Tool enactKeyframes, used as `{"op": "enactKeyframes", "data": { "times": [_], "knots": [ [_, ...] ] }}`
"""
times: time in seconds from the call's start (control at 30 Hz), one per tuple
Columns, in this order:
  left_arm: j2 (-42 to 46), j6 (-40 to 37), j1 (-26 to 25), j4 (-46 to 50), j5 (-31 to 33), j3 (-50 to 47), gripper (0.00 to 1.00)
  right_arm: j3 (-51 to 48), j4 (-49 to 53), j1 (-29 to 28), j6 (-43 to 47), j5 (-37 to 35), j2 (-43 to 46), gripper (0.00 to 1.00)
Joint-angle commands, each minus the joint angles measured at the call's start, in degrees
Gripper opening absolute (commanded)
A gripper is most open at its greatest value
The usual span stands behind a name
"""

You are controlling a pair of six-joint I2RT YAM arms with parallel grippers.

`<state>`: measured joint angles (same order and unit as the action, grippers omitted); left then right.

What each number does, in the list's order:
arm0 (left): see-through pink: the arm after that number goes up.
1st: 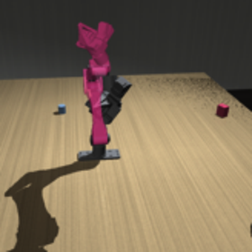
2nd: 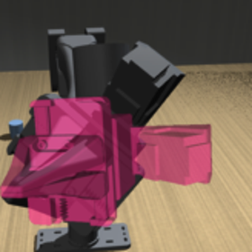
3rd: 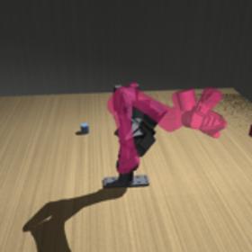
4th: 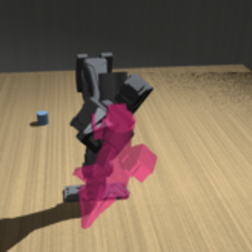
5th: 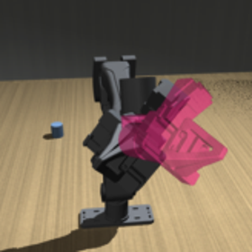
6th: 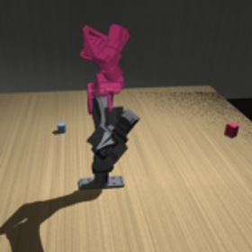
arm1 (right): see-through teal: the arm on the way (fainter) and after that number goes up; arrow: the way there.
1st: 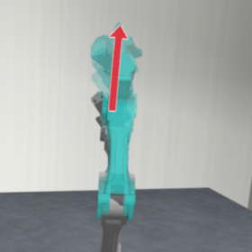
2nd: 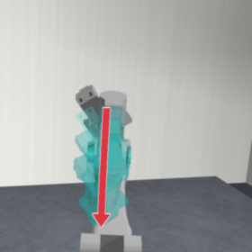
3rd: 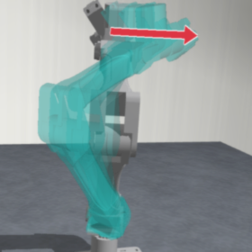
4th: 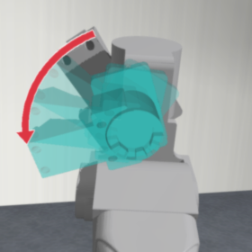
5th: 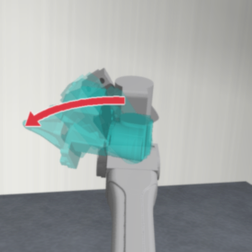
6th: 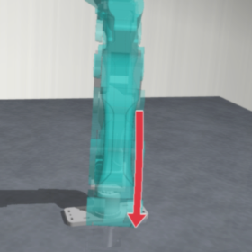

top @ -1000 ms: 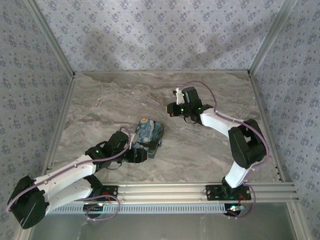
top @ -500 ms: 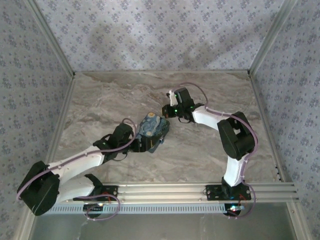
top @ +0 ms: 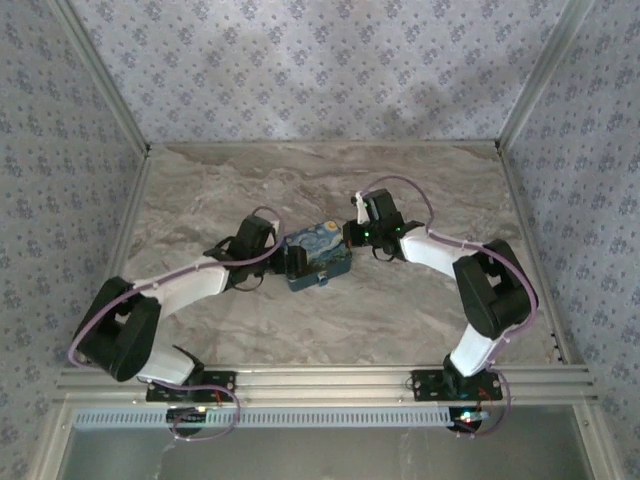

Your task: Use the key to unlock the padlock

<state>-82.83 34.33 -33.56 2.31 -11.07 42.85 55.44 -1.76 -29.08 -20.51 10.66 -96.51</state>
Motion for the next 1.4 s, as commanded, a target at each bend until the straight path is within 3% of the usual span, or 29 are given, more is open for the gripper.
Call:
{"op": "enactKeyframes", "data": {
  "times": [0.0, 0.27, 0.43, 0.73, 0.8, 0.9, 1.07, 1.23, 1.37],
  "knots": [
    [-3.81, -2.58, 0.55, -7.04, -4.31, 5.41, 0.81, -1.28, 2.71, -2.59, -1.54, -1.84, 1.88, 0.0],
    [-9.37, -3.55, 3.97, -7.12, -5.88, 10.82, 0.81, 0.55, 5.64, -3.61, -6.27, -7.42, 0.46, 0.0],
    [-8.25, -4.52, 5.33, -5.64, -5.5, 11.21, 0.83, 0.11, 8.81, -3.71, -7.75, -10.81, 1.57, 0.0],
    [6.78, -4.04, 5.35, -0.18, 0.34, 2.58, 0.86, 6.02, 19.21, -1.43, -5.63, -19.49, 5.89, 0.0],
    [11.42, -3.16, 5.01, 0.68, 0.44, -0.7, 0.98, 8.46, 19.54, -1.15, -3.82, -20.17, 5.49, 0.0],
    [18.13, -1.98, 2.49, 1.82, 1.97, -5.45, 0.98, 13.32, 20.41, -1.15, -1.4, -18.93, 2.95, 0.0],
    [23.68, 0.37, -5.9, 0.46, 9.01, -12.15, 0.98, 23.39, 22.51, -1.24, 0.77, -16.26, -4.54, 0.0],
    [22.8, 1.77, -13.05, -14.07, 17.36, -20.46, 0.98, 32.14, 25.45, -1.47, 1.84, -14.27, -12.45, 0.0],
    [17.54, 0.13, -14.31, -19.09, 19.64, -20.3, 0.98, 36.78, 26.94, -1.53, 1.98, -13.83, -17.01, 0.0]
  ]
}}
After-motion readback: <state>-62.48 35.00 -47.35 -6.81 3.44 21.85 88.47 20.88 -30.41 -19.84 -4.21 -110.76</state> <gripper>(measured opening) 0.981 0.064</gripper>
